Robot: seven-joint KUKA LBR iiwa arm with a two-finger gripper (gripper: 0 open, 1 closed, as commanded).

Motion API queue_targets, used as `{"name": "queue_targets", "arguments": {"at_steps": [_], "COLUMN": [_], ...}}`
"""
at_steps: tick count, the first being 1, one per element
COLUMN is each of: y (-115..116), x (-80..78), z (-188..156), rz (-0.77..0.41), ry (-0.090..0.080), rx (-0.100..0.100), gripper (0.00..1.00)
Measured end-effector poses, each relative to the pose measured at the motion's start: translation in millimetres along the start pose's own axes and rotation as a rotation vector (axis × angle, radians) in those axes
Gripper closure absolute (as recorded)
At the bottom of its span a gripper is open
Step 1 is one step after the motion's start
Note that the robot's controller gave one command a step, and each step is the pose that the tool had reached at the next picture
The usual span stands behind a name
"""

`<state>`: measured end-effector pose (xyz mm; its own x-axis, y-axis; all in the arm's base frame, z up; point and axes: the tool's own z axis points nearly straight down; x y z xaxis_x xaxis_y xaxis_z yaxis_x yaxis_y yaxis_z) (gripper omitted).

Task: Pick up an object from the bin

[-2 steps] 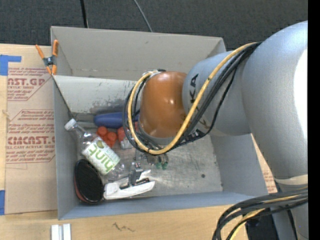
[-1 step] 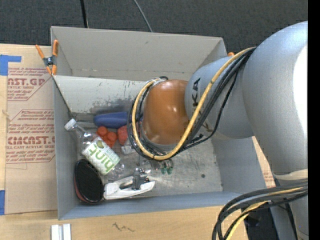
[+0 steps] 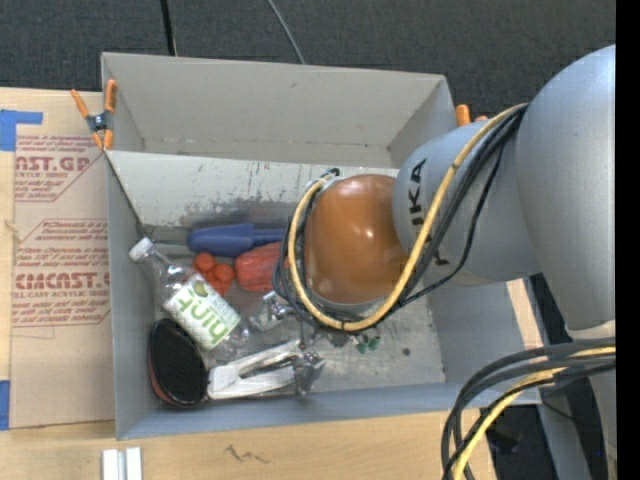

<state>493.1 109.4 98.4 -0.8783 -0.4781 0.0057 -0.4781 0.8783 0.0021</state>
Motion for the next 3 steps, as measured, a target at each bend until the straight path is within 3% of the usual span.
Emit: {"name": "queue_targets", "arguments": {"at_steps": [1, 2, 3], "y": [14, 14, 0], "x": [-7.9, -7.9, -11.0], "z": [26, 26, -136], "rz": [-0.034, -0.033, -0.020], "ry": [-0.008, -0.008, -0.009], "rx": [0.004, 0.004, 0.003], "gripper": [1.00, 1.00, 1.00]}}
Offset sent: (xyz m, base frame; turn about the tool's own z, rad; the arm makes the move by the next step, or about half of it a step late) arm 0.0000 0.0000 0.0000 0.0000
